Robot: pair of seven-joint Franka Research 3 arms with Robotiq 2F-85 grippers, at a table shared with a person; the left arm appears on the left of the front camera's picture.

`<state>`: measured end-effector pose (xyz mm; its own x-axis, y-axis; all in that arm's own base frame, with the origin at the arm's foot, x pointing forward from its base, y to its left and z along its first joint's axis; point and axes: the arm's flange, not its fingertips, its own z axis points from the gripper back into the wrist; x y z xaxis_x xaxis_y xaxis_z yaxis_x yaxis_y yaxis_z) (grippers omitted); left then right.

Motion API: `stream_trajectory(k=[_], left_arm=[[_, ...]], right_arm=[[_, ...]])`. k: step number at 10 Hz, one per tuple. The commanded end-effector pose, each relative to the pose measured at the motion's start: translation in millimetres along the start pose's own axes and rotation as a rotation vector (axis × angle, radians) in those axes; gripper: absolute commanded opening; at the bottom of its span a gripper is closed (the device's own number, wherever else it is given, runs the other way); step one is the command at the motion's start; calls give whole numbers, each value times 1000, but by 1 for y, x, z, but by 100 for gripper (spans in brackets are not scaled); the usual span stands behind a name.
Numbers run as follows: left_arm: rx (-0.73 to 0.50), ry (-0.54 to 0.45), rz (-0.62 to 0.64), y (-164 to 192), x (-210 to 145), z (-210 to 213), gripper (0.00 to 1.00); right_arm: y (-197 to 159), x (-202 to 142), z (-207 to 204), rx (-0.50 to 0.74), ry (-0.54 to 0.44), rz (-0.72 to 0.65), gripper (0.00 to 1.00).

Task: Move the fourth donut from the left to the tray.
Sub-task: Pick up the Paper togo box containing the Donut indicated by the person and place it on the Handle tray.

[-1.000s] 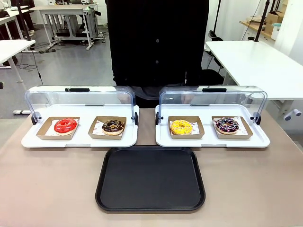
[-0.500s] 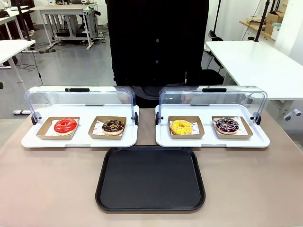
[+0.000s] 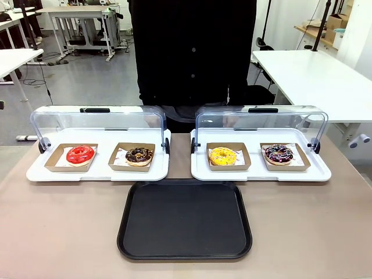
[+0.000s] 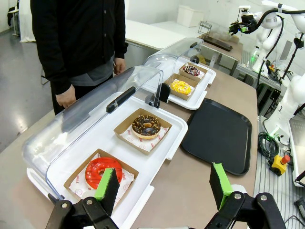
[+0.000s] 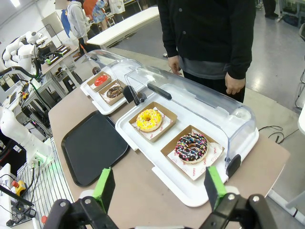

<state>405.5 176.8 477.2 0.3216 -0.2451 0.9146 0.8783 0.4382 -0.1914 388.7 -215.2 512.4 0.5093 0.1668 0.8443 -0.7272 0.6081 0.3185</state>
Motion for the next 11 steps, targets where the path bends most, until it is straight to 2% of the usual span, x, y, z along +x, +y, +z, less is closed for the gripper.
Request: stream_trajectory(k=[1,11], left_arm=[[-12,2,5,0,2,2,100],[-12,2,5,0,2,2,100]], right_arm=[[-1,2,-1,3,-31,27,100],[-1,2,-1,3,-31,27,100]])
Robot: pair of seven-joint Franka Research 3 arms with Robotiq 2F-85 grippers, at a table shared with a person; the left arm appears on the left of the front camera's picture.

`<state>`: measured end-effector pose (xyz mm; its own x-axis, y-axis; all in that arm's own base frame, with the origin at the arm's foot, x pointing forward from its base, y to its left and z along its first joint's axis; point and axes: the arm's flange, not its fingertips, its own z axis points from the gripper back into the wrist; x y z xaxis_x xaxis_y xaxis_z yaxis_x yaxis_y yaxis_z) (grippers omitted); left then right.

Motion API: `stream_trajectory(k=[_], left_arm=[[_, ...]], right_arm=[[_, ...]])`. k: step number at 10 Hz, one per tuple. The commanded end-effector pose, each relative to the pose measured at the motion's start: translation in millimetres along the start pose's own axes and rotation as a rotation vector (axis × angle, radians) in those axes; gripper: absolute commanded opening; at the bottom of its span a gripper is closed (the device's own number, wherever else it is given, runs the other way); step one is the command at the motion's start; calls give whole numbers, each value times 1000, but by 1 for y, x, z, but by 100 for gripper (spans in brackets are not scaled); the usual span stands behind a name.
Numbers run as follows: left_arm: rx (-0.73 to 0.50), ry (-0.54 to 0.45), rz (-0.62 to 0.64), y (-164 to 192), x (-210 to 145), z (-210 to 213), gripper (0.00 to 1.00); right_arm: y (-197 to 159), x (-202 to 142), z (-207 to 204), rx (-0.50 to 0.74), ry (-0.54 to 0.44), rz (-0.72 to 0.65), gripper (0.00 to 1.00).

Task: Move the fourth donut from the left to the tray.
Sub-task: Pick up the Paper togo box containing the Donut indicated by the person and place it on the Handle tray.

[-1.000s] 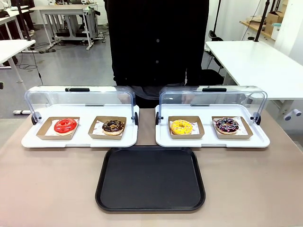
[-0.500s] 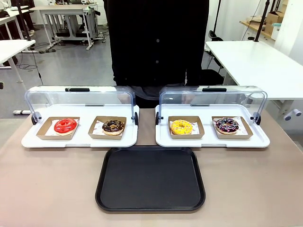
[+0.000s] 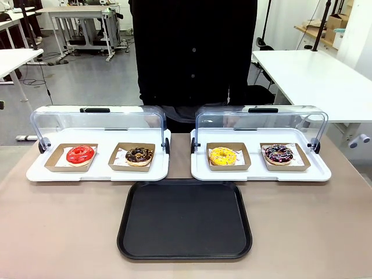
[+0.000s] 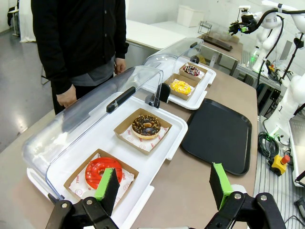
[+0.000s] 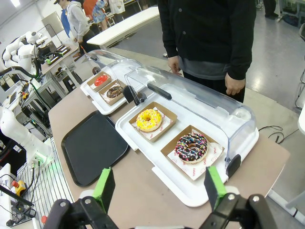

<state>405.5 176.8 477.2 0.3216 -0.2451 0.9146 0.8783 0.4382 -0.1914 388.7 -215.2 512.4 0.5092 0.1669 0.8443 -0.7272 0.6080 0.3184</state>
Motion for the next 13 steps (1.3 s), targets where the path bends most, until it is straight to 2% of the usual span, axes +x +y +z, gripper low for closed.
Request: stream_trajectory(k=[1,13], left_arm=[[-12,2,5,0,2,2,100],[-12,2,5,0,2,2,100]], right_arm=[[-1,2,-1,3,-31,27,100],[-1,2,-1,3,-31,27,100]])
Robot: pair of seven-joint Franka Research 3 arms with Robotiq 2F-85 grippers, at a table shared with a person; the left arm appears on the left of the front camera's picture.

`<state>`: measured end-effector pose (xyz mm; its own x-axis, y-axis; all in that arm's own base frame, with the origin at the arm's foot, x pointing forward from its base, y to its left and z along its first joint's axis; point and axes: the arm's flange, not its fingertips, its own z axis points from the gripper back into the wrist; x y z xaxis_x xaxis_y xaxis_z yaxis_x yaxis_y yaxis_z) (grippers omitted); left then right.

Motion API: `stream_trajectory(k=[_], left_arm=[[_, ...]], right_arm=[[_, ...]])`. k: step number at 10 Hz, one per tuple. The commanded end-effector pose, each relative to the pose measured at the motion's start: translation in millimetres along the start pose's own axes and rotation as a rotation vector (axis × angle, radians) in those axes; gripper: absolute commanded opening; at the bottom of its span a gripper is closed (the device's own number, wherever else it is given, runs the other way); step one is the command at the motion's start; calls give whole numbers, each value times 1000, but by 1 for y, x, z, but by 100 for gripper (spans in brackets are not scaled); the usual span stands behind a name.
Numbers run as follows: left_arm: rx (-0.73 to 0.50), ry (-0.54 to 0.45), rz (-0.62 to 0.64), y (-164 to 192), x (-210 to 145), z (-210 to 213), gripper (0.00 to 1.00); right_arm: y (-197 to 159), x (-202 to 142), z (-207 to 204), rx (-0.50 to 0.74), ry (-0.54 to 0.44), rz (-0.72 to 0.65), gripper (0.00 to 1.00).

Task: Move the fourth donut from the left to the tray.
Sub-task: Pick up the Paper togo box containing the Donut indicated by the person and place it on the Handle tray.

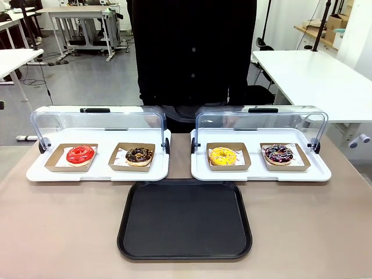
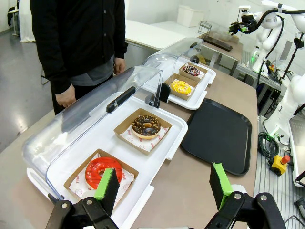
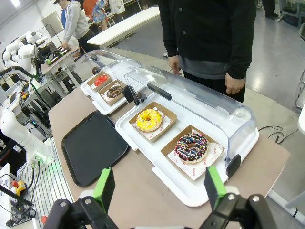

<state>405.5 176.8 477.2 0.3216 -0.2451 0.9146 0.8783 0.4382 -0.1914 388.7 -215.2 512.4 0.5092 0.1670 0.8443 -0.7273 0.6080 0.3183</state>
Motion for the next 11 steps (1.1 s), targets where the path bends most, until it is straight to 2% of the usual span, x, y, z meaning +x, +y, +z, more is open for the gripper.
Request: stream_trajectory(k=[1,11], left_arm=[[-12,2,5,0,2,2,100],[-12,2,5,0,2,2,100]], right_arm=[[-1,2,-1,3,-31,27,100],[-1,2,-1,3,-31,27,100]])
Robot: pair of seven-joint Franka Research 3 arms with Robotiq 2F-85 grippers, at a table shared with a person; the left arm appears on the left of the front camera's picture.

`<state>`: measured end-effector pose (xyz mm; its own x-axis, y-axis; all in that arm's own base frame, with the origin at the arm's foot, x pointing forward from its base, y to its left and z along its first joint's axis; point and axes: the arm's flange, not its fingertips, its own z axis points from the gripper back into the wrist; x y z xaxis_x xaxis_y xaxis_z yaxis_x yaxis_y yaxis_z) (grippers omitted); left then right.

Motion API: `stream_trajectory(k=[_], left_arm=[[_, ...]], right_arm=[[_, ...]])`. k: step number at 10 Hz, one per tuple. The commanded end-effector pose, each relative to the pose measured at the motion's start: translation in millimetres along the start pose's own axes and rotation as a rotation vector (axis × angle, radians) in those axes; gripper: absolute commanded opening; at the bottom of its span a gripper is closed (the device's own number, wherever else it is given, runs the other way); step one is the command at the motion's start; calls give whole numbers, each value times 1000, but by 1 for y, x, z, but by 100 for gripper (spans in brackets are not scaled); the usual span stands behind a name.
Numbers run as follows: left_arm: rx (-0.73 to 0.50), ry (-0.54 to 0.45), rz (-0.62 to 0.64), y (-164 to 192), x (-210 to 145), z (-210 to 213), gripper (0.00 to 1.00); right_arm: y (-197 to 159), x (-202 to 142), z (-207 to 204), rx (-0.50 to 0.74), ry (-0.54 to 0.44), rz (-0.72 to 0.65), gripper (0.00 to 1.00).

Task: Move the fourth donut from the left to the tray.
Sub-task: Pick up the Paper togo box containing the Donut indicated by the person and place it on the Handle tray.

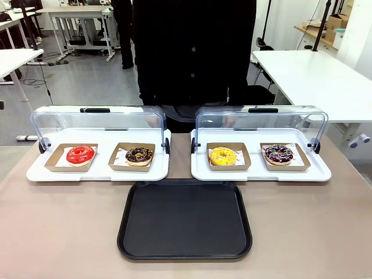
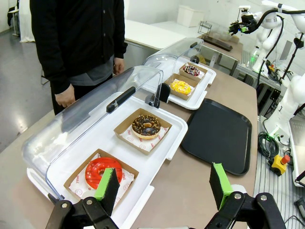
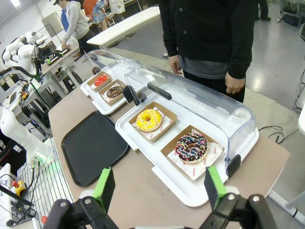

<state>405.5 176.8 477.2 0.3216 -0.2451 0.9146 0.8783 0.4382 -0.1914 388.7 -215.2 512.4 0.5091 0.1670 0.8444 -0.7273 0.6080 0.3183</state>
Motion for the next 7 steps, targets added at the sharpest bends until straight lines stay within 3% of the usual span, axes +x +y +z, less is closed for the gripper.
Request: stream_trajectory(k=[1,7], left_arm=[[-12,2,5,0,2,2,100],[-12,2,5,0,2,2,100]], right_arm=[[-1,2,-1,3,-31,27,100],[-1,2,-1,3,-31,27,100]])
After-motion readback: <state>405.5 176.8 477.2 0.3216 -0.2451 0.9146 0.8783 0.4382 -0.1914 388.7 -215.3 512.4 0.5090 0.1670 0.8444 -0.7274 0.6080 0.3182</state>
